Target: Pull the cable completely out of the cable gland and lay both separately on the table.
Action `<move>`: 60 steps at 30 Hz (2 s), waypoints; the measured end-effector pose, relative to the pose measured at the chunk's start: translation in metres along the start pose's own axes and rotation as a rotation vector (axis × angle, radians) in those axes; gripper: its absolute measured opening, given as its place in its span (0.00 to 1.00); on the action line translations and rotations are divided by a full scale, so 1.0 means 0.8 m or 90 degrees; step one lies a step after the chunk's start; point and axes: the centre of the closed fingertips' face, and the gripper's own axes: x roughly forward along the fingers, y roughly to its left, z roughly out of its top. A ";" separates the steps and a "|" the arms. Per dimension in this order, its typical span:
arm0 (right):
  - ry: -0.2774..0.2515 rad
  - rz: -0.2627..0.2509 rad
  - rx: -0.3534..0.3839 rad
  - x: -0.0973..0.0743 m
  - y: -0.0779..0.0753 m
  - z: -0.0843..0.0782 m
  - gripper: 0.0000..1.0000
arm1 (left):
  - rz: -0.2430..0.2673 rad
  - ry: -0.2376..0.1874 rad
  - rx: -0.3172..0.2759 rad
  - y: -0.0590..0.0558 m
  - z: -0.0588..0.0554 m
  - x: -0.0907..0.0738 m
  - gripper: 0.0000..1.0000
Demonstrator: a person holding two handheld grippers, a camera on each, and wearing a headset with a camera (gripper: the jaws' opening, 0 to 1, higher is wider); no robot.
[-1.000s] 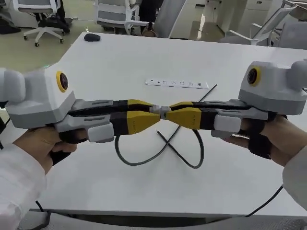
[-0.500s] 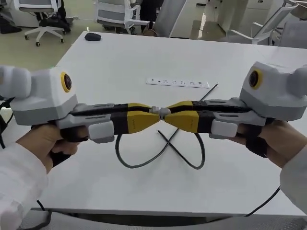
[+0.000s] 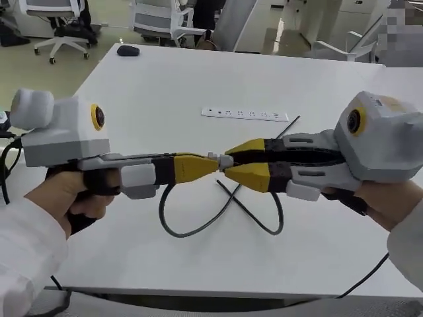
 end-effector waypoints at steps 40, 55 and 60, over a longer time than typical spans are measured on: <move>0.016 0.018 0.023 -0.007 0.004 -0.013 0.02 | 0.005 -0.005 0.246 -0.016 -0.002 0.002 0.18; 0.015 0.025 0.059 -0.007 0.009 -0.014 0.02 | -0.017 0.000 0.246 -0.013 -0.009 0.021 0.17; 0.025 0.024 0.061 -0.004 0.009 -0.021 0.02 | -0.004 0.009 0.236 -0.006 -0.012 0.018 0.16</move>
